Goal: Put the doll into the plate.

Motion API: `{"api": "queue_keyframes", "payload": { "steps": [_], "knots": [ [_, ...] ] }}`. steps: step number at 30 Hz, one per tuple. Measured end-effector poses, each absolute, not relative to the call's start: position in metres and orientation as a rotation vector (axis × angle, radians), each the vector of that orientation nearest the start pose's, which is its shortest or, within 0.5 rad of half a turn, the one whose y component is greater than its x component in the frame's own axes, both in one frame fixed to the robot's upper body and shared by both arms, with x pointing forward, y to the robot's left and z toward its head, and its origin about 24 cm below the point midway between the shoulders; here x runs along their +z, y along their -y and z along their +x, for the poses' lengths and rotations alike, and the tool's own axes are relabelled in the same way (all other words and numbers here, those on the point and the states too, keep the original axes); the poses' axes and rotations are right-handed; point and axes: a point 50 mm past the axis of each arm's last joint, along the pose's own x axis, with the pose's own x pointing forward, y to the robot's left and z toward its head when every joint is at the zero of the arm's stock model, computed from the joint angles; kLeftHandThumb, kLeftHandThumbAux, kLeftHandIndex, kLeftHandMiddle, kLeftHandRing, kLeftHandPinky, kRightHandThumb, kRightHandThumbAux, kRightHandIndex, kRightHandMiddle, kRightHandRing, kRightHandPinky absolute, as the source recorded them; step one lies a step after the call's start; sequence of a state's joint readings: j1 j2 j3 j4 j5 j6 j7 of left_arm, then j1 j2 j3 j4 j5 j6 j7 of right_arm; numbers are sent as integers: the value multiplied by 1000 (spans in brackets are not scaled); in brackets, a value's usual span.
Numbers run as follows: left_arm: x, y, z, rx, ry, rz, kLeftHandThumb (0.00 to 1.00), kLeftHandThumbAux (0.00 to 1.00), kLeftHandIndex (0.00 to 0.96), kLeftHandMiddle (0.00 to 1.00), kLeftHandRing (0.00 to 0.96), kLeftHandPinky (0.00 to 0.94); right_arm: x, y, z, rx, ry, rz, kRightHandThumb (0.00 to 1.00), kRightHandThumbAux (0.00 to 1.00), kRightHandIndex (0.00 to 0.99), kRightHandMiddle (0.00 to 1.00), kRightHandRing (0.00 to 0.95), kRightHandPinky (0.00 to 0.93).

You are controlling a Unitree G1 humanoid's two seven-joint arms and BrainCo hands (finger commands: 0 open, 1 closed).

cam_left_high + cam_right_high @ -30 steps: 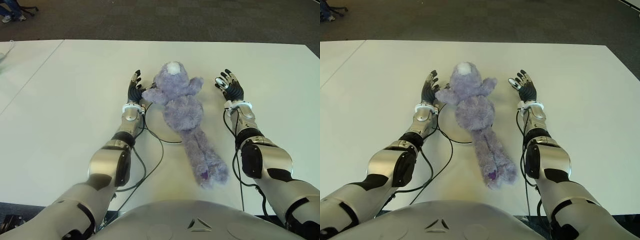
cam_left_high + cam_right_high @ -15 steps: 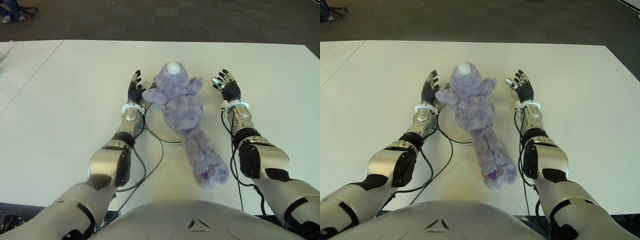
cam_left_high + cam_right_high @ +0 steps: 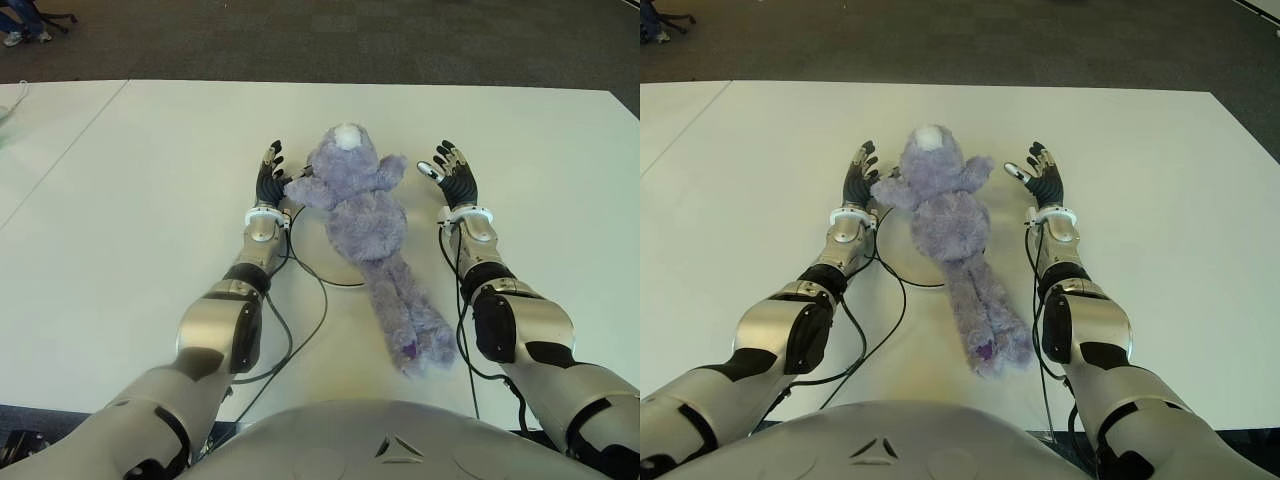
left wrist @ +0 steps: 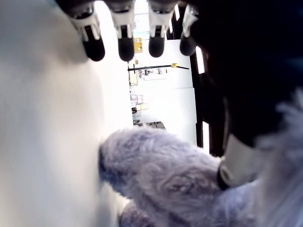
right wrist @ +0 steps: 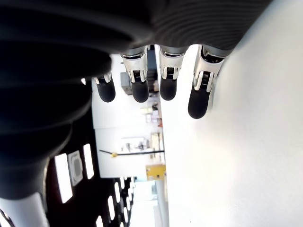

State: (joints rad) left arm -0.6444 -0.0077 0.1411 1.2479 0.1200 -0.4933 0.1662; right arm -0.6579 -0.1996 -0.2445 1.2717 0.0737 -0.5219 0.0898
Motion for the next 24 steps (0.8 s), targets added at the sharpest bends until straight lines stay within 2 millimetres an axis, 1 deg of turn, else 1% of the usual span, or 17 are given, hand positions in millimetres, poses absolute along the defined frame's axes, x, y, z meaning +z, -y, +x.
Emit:
{"api": "queue_keyframes", "payload": {
  "steps": [6, 10, 11, 12, 13, 14, 15, 16, 19, 20, 24],
  "knots": [
    [-5, -123, 332, 40, -128, 81, 0, 746, 31, 71, 83, 111, 12, 208, 331, -128, -12, -90, 0, 819, 114, 131, 128, 156],
    [-5, -123, 332, 40, -128, 81, 0, 739, 29, 65, 77, 107, 12, 207, 328, -163, 11, -151, 0, 837, 133, 157, 153, 184],
    [-5, -123, 332, 40, -128, 80, 0, 741, 30, 63, 75, 106, 12, 207, 328, -173, 11, -161, 0, 853, 149, 176, 176, 213],
    [-5, -123, 332, 40, -127, 80, 0, 741, 30, 63, 75, 106, 12, 207, 328, -184, 12, -168, 0, 855, 152, 180, 180, 218],
    [-5, -123, 332, 40, -126, 80, 0, 741, 31, 63, 74, 106, 12, 207, 328, -195, 12, -176, 0, 863, 164, 195, 202, 267],
    [-5, -123, 332, 40, -125, 80, 0, 741, 31, 62, 74, 106, 12, 207, 328, -204, 13, -181, 0, 865, 167, 199, 208, 280],
    [-5, -123, 332, 40, -124, 80, 0, 738, 33, 66, 78, 112, 12, 207, 328, -213, 14, -188, 0, 867, 182, 219, 233, 311],
    [-5, -123, 332, 40, -123, 80, 0, 738, 33, 67, 78, 114, 12, 207, 328, -222, 16, -191, 0, 868, 185, 222, 237, 317],
    [-5, -123, 332, 40, -123, 80, 0, 738, 35, 70, 81, 116, 12, 208, 328, -248, 17, -195, 0, 865, 193, 231, 249, 321],
    [-5, -123, 332, 40, -123, 80, 0, 739, 35, 73, 83, 114, 12, 208, 328, -254, 16, -195, 0, 853, 200, 234, 251, 276],
    [-5, -123, 331, 40, -124, 81, 0, 737, 35, 76, 86, 116, 11, 208, 328, -260, 6, -195, 7, 840, 199, 234, 247, 258]
  ]
}}
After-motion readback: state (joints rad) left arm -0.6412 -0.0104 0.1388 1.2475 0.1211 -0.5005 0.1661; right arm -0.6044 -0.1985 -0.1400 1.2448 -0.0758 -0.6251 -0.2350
